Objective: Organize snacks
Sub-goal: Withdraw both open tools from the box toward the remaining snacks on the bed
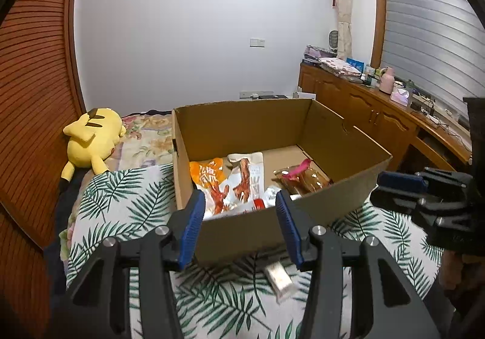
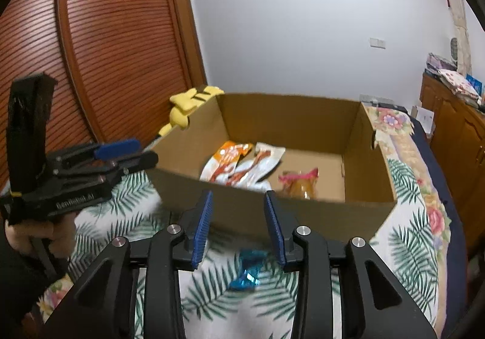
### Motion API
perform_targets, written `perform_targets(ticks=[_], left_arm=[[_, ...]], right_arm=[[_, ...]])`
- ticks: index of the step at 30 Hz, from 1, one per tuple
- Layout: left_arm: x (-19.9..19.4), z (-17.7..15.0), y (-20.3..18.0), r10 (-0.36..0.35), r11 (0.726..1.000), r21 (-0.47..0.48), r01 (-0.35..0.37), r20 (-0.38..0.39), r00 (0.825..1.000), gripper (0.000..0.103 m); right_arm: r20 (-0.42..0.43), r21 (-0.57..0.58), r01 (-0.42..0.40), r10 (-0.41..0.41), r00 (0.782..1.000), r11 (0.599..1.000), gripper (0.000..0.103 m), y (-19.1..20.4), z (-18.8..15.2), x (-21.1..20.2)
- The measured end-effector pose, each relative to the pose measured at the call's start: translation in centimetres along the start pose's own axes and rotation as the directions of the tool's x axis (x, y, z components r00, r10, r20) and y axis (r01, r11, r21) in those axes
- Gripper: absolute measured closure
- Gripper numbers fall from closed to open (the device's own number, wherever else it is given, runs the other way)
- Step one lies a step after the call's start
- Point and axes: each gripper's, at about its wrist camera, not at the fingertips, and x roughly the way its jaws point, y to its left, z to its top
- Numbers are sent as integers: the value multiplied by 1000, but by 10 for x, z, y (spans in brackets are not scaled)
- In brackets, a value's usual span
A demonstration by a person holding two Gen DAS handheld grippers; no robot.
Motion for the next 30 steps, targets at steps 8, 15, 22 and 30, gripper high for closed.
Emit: perform_targets(ticks=[8,15,22,30], left_arm=[[-9,-18,5,-10,1000,-9,10,-23,1000,54],[-4,-39,5,-28,999,-38,26,-74,997,54],[6,-52,4,-39,998,-49,34,-109,993,54],[27,-66,-6,-57,998,-47,50,-162,985,54]], right_arm=[[-73,-4,8,-9,997,1000,61,5,-27,17],[-158,-4,21,-21,987,1000,61,5,-49,43],[-228,22,18,-13,973,1000,61,0,-64,66],[-298,1,22,-21,954,1000,61,-5,-68,88]])
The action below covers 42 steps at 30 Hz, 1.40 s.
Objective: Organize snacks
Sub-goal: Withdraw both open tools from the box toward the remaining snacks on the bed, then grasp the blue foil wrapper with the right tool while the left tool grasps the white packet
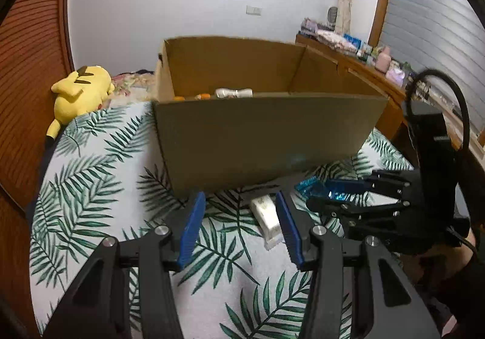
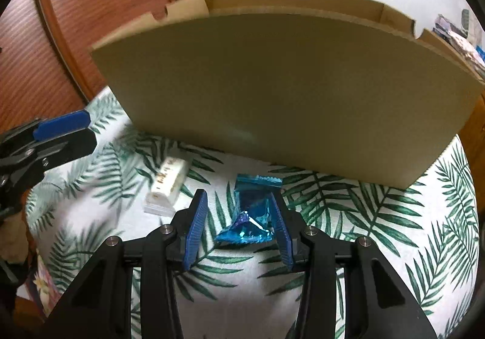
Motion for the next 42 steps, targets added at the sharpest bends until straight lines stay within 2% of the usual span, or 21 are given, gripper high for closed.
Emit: perform_targets(ticks=[11,21,29,37,42], left_arm=[[28,-6,-11,3,1000,3,-3,-63,998,54],[53,-6,-20,-19,999,-30,15,-120,993,54],[75,-8,-34,8,1000,-18,-11,-167,986,54],[80,-7,-44,52,999,12,-50,-158,986,53],[86,-9,-57,92,995,54,-85,-160,983,44]], right_arm=[[-28,-39,16,-18,999,999,68,1,-2,8],[20,9,-19,19,1000,1000,68,-15,-19,-11],[88,58,-53,48,995,997,68,-23,-35,-38],[120,68,-76,68,991,995,68,-23,-50,-54],[126,81,-85,74,989,993,68,-25,-54,-55]])
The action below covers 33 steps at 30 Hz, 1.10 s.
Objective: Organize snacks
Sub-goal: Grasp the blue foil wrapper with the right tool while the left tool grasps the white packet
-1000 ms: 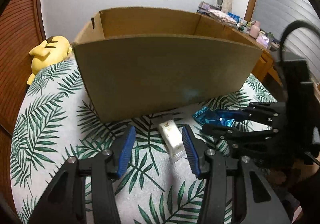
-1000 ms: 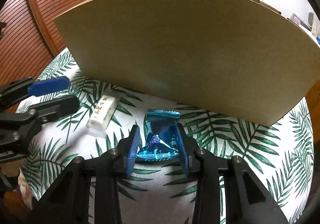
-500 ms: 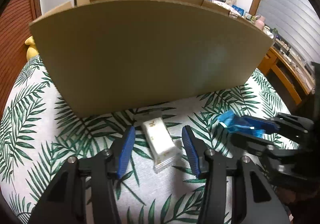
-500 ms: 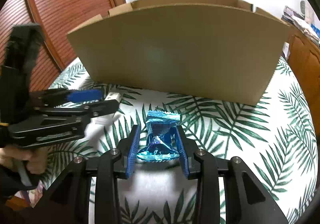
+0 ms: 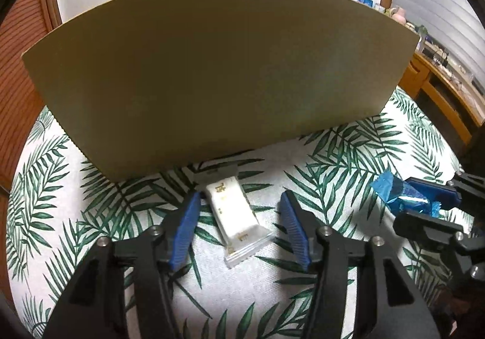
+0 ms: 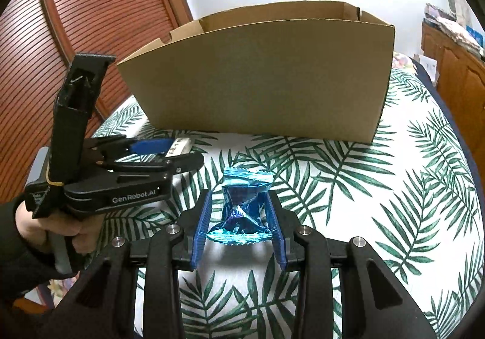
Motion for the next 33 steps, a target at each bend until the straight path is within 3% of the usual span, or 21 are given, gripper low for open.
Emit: perform_targets(ticks=[3,19,25,26,28,29,33], left_arm=[[3,-1,-6,21,1000,-7,-21,-6,1000,35],[-3,-4,4,14,1000,-4,-14,-39,999,36],[-7,-2,6,-12,1000,-11,12,-25,1000,59],[-8,-2,7,-17,1000,-13,17,-25,1000,69],[-11,-2,8,-13,1000,-15,13,-14,1000,76],[-14,-3,9,-20,1000,-15,20,-9,1000,85],[-22,-6,11,-30,999,-14,30,5,1000,85]], right_arm=[[-1,2,0,0,1000,1000,68,-4,-3,-7],[2,6,-4,4,1000,1000,67,0,-12,-10],[4,5,-2,2,1000,1000,67,3,-15,-13],[4,5,-1,1,1000,1000,67,3,-15,-14],[4,7,-1,1,1000,1000,67,3,-16,-15],[5,7,-1,1,1000,1000,67,3,-17,-15],[6,7,3,-3,1000,1000,67,3,-17,-16]])
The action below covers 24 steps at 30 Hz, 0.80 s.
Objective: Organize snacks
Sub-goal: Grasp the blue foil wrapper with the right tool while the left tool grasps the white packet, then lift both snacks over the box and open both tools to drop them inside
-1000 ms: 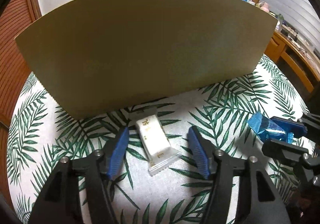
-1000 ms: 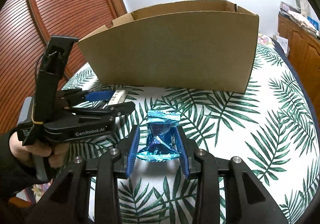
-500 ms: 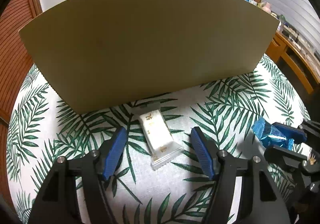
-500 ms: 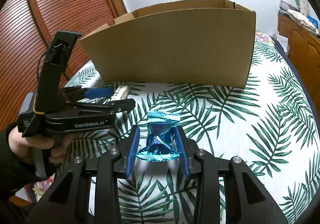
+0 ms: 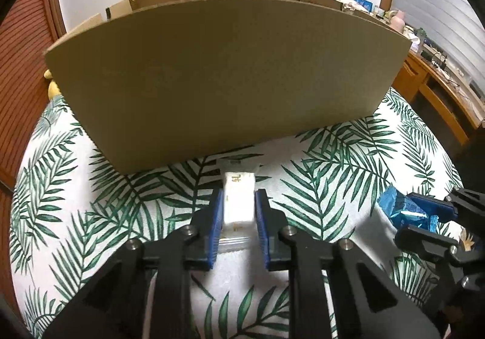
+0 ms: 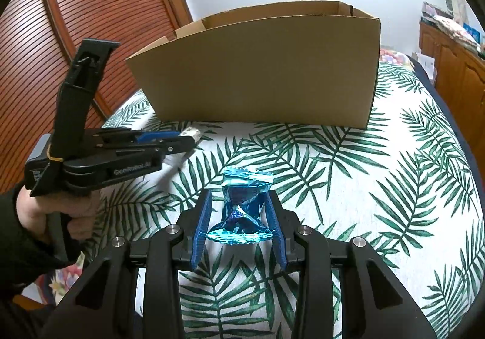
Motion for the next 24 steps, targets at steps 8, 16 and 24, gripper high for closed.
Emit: perform_targets(ticks=[8,16,24], left_arm=[[-27,-5,1,-33,999,0,33,53,998,85],[-70,4,-4,-61,998,22,58,140,988,85],[-109,17,-9,-88,996,50,79,220,972,85]], right_arm=[[17,-8,9,-9,1000,1000,67,5,4,-7],[63,-17,27,-26,998,999,67,12,13,-29],[119,-41,59,-54,991,997,67,18,26,-55]])
